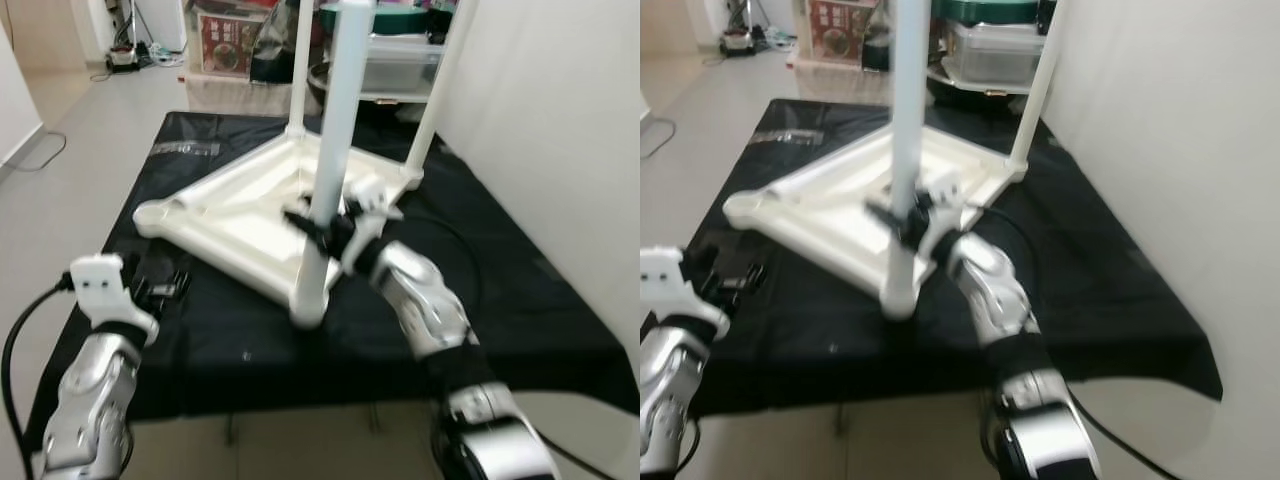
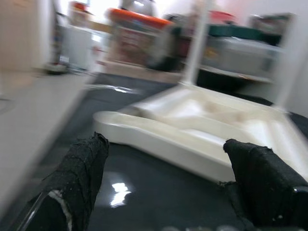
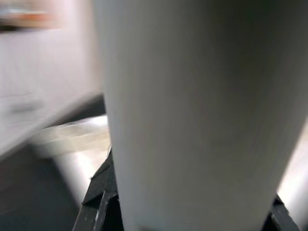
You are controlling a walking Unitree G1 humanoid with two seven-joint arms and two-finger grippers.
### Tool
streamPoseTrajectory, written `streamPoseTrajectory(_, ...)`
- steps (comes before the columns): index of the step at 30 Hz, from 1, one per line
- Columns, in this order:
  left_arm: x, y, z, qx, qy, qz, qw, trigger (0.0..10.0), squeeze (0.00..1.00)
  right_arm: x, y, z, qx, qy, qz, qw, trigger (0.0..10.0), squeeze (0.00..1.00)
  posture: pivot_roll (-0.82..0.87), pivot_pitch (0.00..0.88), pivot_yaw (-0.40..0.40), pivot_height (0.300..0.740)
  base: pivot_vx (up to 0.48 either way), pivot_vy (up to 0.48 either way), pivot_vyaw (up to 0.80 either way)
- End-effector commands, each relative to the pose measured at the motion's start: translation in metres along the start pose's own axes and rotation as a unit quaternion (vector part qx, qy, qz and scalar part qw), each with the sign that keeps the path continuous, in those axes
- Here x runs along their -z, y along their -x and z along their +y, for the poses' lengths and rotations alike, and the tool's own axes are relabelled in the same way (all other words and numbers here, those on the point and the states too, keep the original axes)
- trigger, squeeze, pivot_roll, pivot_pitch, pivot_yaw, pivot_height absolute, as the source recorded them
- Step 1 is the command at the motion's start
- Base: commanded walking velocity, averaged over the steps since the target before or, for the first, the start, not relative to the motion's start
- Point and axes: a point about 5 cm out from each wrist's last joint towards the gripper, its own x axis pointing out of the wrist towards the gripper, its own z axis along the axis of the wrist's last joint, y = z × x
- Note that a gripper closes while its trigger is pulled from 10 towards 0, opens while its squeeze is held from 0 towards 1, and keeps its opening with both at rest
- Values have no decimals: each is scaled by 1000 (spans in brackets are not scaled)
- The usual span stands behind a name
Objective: Building children table
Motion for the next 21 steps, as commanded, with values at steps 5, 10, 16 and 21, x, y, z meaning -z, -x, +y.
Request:
streamPoseTrajectory(5,0,1,1,-3,3,3,1000,10000,0,62,41,-81,257,41,122,958,0,0,48,0,-83,740,0,0,0)
streamPoseTrajectory(10,1,-1,0,2,3,5,1000,10000,0,57,56,-71,225,48,103,968,10000,0,22,0,-66,740,0,0,0)
streamPoseTrajectory(16,1,-2,0,2,4,5,1000,10000,0,40,45,-52,177,18,56,982,10000,1000,29,0,-72,740,0,0,0)
streamPoseTrajectory(21,1,-1,3,-2,5,5,1000,10000,0,13,34,-47,164,6,1,986,10000,443,31,0,-80,740,0,0,0)
